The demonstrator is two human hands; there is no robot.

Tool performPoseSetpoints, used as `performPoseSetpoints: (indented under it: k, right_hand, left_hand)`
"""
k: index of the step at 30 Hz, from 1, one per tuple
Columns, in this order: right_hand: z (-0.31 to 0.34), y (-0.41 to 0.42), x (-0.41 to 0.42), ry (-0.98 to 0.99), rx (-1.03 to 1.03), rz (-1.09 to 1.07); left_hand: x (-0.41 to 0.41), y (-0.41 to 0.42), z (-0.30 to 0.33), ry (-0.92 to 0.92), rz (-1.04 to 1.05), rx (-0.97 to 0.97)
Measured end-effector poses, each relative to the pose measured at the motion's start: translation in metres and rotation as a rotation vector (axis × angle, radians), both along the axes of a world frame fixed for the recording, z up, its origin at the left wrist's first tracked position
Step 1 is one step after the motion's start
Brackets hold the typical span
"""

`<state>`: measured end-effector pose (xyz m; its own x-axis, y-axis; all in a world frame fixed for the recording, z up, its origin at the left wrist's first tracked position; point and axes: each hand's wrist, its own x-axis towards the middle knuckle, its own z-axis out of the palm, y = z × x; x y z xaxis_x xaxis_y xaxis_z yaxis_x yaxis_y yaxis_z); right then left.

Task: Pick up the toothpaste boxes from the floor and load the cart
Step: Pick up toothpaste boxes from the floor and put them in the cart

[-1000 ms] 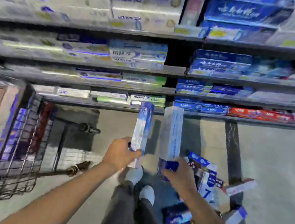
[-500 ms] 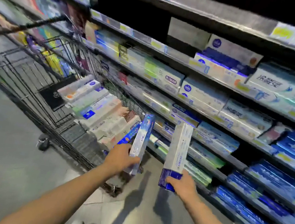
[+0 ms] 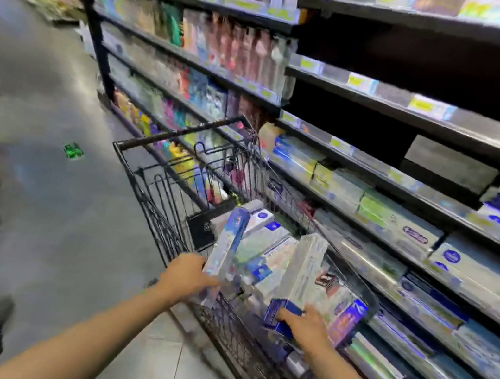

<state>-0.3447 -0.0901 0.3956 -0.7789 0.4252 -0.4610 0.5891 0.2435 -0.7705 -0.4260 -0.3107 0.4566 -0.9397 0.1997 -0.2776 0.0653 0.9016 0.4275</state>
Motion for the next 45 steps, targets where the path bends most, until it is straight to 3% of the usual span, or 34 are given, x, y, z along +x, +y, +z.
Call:
performPoseSetpoints:
  k: [6, 13, 23, 29, 35, 45]
  right_hand:
    - [-0.007, -0.055, -0.061, -0.049, -0.028, 0.017]
    - [-0.037, -0.074, -0.156, -0.118, -0.004, 0.057]
    - [-0.065, -0.094, -0.266, -0.282, -0.062, 0.026]
    - [-0.079, -0.112, -0.322, -0.315, -0.042, -0.108]
    - [-0.09, -0.125, -0.382, -0.356, 0.026, -0.265]
    - [-0.138, -0.132, -0.443, -0.412, -0.024, -0.448]
  left_hand:
    - [-0.074, -0.049, 0.001, -0.026, 0.065, 0.101]
    - [-0.178, -0.051, -0.006, -0.058, 0.031, 0.182]
    - [-0.325, -0.048, -0.055, -0.173, -0.083, 0.054]
    - [-0.385, -0.012, -0.096, -0.22, -0.265, -0.096]
    - [-0.442, 0.02, -0.135, -0.32, -0.388, 0.034]
    - [-0.481, 0.055, -0.196, -0.358, -0.53, -0.047]
